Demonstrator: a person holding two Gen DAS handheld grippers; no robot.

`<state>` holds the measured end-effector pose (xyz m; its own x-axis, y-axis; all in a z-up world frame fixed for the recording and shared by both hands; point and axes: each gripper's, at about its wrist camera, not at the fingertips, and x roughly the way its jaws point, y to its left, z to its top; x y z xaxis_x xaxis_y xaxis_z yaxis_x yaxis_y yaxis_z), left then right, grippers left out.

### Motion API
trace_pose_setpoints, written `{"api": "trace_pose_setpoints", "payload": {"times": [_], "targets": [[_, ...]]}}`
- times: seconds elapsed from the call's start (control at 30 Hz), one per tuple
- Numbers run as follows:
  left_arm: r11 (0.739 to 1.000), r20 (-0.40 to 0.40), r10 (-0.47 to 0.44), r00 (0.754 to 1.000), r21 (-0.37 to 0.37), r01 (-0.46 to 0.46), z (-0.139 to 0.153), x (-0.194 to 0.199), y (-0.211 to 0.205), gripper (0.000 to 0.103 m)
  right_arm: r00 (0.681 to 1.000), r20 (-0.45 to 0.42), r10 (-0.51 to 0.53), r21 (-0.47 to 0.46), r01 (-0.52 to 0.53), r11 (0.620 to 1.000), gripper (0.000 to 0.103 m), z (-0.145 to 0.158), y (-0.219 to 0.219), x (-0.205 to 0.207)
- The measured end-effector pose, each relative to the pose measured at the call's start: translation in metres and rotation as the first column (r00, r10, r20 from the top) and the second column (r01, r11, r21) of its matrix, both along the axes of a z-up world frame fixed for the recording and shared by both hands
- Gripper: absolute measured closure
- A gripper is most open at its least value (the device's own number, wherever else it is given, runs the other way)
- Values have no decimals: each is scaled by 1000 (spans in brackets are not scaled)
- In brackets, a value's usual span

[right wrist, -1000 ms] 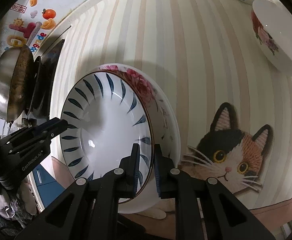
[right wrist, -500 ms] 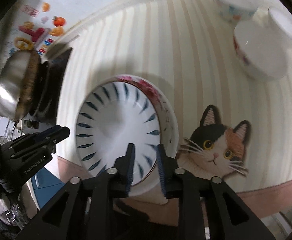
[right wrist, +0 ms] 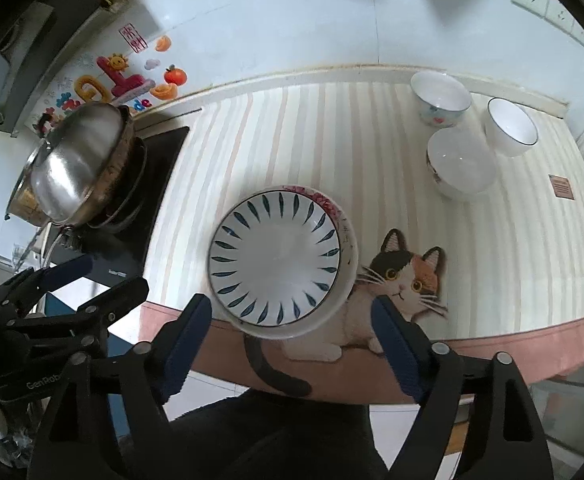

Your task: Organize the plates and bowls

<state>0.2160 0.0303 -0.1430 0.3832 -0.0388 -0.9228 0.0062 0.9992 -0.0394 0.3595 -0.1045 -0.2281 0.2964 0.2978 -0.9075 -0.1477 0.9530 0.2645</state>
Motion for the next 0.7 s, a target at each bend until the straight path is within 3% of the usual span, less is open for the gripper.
{"api": "trace_pose_setpoints", "payload": {"times": [0.4,0.7], "targets": [[1000,40,8,999,-22,-7,30,-43,3,13,996,91,-17,-44,21,999,10,59,-3,-55],[999,65,22,998,-30,-20,37,-42,-5,13,996,90,-14,-9,15,1000,9,68,-10,-66]]}}
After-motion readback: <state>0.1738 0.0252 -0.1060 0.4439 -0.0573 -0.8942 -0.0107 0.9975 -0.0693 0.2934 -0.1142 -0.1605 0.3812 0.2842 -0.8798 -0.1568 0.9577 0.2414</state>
